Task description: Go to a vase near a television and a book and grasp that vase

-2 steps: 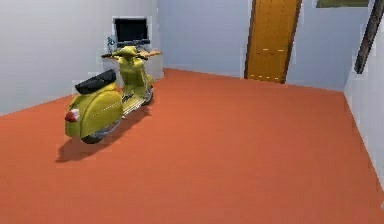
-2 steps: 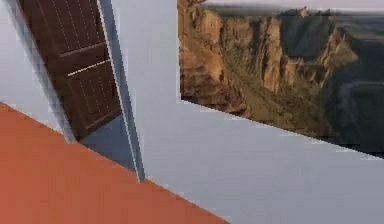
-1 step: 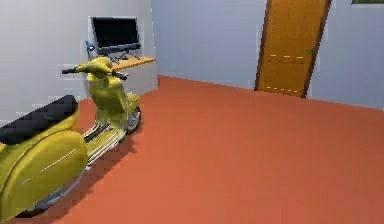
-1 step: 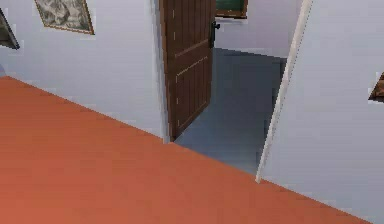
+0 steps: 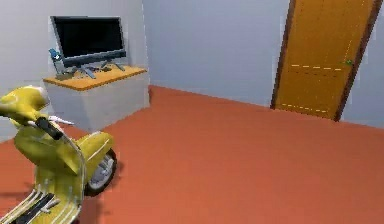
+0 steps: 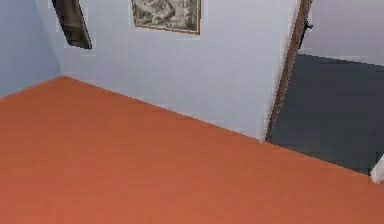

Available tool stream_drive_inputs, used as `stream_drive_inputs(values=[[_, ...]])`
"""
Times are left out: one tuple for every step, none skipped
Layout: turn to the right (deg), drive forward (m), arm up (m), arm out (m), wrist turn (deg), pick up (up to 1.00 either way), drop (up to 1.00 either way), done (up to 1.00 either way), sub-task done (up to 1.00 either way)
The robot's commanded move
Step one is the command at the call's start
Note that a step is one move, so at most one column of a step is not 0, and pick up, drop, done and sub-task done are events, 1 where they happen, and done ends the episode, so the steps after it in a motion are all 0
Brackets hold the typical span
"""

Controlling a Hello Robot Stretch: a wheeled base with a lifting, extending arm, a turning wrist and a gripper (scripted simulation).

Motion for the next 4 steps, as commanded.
stream_drive_inputs(values=[[3.0,0.00,0.00,0.00,0.0,0.00,0.00,0.00,0.00],[0.0,0.85,0.00,0.00,0.0,0.00,0.00,0.00,0.00],[-15.0,0.00,0.00,0.00,0.0,0.00,0.00,0.00,0.00],[-3.0,0.00,0.00,0.00,0.0,0.00,0.00,0.00,0.00]])
